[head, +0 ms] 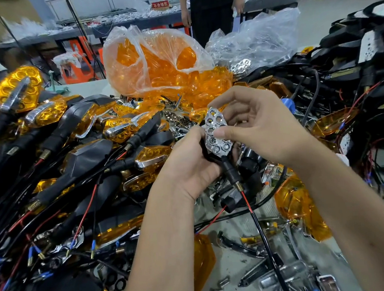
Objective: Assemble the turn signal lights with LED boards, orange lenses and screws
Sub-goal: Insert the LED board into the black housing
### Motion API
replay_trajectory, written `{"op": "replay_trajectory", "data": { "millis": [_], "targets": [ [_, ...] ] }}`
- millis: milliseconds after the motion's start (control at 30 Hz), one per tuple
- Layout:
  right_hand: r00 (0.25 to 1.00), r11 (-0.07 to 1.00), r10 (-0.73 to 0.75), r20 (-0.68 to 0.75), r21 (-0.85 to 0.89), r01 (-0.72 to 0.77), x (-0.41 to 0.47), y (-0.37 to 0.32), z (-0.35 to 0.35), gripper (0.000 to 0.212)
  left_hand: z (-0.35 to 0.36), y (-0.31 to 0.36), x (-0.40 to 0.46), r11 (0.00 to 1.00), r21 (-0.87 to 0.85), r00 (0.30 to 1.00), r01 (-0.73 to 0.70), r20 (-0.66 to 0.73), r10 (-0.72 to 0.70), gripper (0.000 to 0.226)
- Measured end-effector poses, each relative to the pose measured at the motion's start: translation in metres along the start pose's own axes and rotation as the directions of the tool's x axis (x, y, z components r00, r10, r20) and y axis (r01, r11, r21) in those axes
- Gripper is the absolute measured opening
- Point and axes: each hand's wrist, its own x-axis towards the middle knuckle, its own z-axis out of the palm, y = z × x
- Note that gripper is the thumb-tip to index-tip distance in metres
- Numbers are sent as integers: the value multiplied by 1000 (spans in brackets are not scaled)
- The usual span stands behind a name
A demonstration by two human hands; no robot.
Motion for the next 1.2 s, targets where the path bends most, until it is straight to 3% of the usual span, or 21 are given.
{"op": "replay_trajectory", "data": {
  "millis": [200, 400, 800, 1000, 1200],
  "targets": [
    [999, 995, 35, 25, 95, -37, -1, 1, -5, 33, 1, -4, 4, 999, 36, 1000, 11, 24, -12, 38],
    [1000, 987, -22, -17, 156, 25, 0, 3, -8, 35, -4, -2, 4, 1000, 10, 1000, -7, -22, 8, 39],
    [999, 999, -33, 44, 14, 32, -1, -1, -2, 36, -6, 0, 4, 999, 41, 999, -35, 5, 35, 45],
    [997, 996, -51, 62, 80, 46, -1, 4, -2, 35, -8, -1, 5, 999, 10, 999, -37, 24, 37, 36],
    [995, 998, -57, 76, 1, 57, 1, 10, -1, 34, -7, -2, 5, 997, 52, 998, -57, 24, 56, 37]
  ]
}}
